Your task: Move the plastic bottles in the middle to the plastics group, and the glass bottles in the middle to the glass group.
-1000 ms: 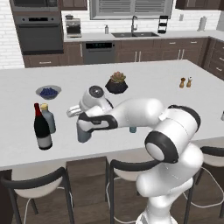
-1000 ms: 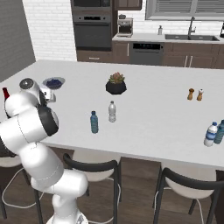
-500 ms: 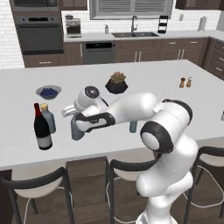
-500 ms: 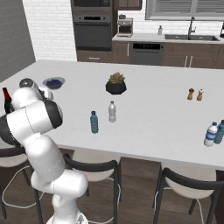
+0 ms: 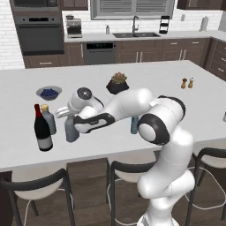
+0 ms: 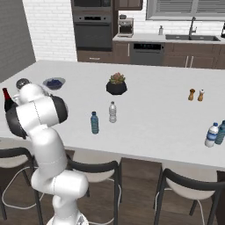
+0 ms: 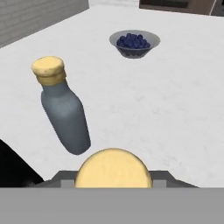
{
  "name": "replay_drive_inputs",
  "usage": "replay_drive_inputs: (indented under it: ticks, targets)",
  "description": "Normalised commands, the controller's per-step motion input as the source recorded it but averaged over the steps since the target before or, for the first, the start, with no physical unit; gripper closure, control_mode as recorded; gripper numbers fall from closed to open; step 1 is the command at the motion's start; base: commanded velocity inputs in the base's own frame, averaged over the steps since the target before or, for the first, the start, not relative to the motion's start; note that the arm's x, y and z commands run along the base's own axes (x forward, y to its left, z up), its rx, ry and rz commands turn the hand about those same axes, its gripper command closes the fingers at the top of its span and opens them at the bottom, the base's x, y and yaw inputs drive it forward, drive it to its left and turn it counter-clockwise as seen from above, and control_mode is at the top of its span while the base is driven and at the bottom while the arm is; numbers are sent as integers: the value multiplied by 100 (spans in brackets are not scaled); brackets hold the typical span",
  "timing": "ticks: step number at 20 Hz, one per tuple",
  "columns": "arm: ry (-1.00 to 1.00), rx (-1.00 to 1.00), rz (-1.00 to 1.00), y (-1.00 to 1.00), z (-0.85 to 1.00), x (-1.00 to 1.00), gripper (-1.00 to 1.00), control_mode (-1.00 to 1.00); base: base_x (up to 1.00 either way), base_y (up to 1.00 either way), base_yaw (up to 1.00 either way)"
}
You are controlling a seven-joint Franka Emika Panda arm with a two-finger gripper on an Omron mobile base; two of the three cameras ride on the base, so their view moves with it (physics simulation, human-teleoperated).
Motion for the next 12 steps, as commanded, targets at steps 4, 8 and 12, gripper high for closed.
replay_drive_inputs:
  ticks: [4, 8, 12]
  targets:
    - [0, 0, 0, 19, -24, 14, 100, -100, 0, 0, 0]
    - [0, 0, 0, 22, -46, 10, 100, -100, 0, 0, 0]
    - [0, 0, 0, 15, -42, 6, 100, -100, 0, 0, 0]
